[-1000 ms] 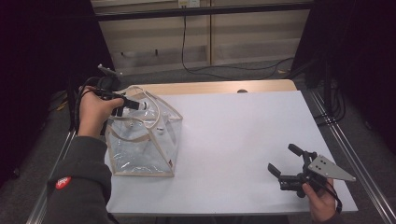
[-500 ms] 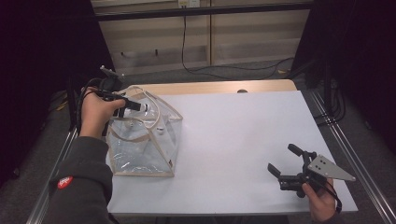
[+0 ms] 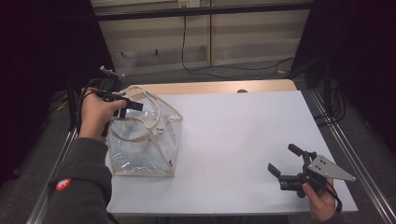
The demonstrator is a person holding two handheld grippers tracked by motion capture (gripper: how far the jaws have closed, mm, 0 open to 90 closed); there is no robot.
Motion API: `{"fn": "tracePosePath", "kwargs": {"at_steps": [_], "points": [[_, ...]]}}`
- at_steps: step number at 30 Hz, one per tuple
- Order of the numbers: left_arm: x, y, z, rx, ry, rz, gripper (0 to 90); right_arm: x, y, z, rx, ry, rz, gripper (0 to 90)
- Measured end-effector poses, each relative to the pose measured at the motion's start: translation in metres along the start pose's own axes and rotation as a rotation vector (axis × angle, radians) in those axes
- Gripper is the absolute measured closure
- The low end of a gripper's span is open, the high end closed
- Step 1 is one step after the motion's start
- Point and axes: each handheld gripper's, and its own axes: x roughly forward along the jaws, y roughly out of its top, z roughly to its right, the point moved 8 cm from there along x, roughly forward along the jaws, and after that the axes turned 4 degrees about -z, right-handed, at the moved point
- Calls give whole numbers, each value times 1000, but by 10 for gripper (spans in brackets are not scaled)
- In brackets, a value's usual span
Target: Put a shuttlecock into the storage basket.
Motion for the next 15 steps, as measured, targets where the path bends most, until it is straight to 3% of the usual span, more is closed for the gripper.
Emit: {"fn": "tracePosePath", "kwargs": {"at_steps": [5,11,15], "points": [[-3,2,5,2,-16,22,762,0,0,0,0,1,0,0],[-11,5,16,-12,-70,63,677,0,0,0,-2,0,-2,0],[-19,4,22,6,-80,62,639,0,0,-1,-7,-2,-1,0]]}}
